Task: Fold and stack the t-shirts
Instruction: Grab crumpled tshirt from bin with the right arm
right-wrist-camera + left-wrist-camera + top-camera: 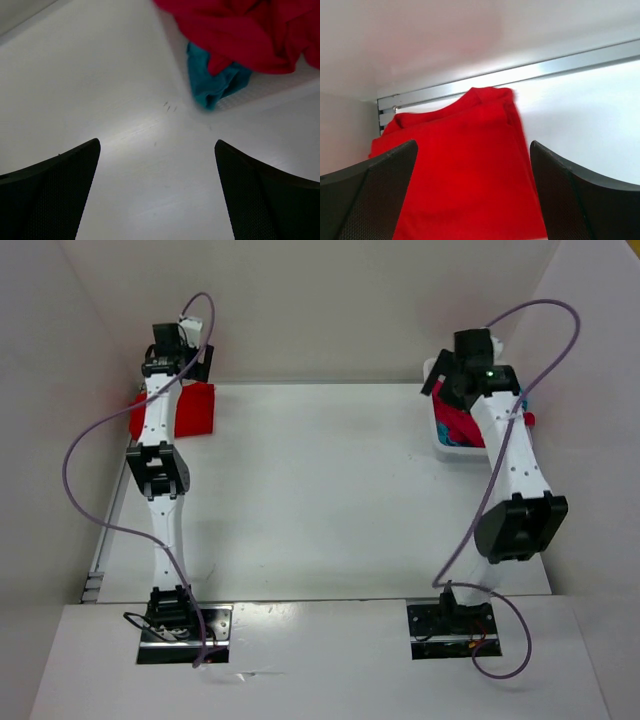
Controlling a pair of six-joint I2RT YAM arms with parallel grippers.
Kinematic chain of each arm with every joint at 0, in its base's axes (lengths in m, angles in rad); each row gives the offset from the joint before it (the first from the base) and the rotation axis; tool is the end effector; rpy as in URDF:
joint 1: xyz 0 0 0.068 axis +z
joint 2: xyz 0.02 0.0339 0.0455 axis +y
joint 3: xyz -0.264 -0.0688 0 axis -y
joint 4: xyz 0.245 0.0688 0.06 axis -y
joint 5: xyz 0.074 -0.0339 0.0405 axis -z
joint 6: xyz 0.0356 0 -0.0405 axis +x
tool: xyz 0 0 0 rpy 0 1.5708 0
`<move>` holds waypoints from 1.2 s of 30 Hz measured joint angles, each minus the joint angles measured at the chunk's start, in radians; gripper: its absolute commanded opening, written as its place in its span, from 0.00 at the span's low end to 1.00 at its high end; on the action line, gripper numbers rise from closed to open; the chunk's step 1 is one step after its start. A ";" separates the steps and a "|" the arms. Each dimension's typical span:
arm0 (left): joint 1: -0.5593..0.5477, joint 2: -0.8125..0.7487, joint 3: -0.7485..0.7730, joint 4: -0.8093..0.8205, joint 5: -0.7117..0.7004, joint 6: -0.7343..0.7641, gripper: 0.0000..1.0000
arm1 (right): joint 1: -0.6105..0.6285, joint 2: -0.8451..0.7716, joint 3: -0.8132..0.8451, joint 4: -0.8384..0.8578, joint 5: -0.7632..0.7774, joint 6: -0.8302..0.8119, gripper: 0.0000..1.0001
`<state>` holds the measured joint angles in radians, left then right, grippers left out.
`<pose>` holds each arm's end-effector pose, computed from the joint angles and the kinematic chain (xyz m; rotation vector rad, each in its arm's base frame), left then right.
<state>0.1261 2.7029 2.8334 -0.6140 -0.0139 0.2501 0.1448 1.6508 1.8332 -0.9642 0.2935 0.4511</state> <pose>0.5864 0.0748 0.2661 0.1192 2.0600 0.2473 0.3457 0.0400 0.4040 0.4922 2.2584 -0.0440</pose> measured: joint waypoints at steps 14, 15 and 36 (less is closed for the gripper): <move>-0.169 -0.703 -0.859 -0.053 0.208 0.082 0.99 | -0.291 0.682 0.435 0.064 -0.129 -0.109 1.00; -0.192 -0.703 -0.906 -0.064 0.207 0.088 0.99 | -0.294 0.712 0.469 0.060 -0.138 -0.109 1.00; -0.210 -0.852 -1.093 -0.126 0.105 0.095 0.99 | -0.323 0.671 0.627 0.003 -0.265 -0.109 0.00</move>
<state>-0.0837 1.8507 1.7405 -0.7403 0.0910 0.3454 -0.1787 2.3222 2.4599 -0.9615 0.0288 0.3424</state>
